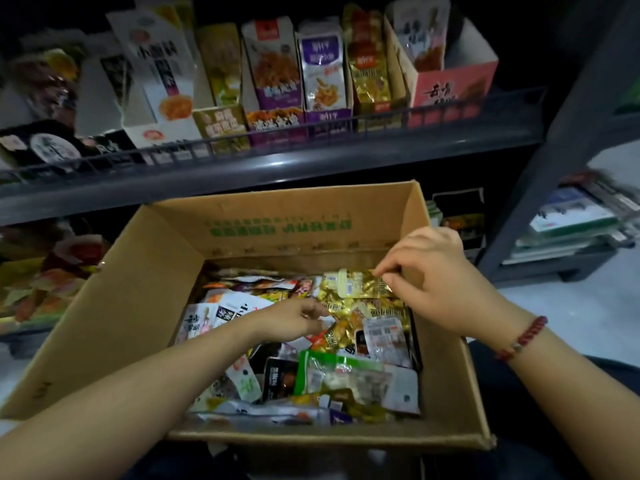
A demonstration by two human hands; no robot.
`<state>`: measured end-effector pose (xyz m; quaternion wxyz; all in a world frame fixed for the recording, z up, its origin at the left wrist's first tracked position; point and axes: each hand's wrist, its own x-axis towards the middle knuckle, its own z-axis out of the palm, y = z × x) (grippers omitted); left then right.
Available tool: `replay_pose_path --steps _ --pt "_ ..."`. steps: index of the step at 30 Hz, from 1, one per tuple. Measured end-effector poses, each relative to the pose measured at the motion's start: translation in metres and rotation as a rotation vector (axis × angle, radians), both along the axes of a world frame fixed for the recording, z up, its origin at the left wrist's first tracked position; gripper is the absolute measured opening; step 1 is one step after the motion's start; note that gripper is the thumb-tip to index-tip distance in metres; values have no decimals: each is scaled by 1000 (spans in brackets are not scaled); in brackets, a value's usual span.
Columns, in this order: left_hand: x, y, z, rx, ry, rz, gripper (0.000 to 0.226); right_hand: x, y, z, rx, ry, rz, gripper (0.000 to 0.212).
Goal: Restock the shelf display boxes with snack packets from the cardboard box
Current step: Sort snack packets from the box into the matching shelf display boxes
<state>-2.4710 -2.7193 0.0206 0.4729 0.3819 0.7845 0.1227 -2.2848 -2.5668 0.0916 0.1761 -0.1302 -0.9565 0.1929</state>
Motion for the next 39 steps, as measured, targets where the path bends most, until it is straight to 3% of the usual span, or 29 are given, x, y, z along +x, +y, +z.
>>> replay_pose_path --steps 9,16,28,32,39 --pt "33 8 -24 -93 -69 -308 53 1 1 -2 -46 -19 3 26" --pt "36 11 -36 -159 -54 -335 42 -1 2 -7 -63 2 -23 24" --pt "33 7 -40 -60 -47 -58 28 -2 0 -5 -93 20 -51 23" --pt "16 15 -8 6 -28 82 15 -2 0 -4 -71 1 -59 14" --pt "-11 4 56 263 -2 479 15 -7 -4 2 -103 -24 -115 14"
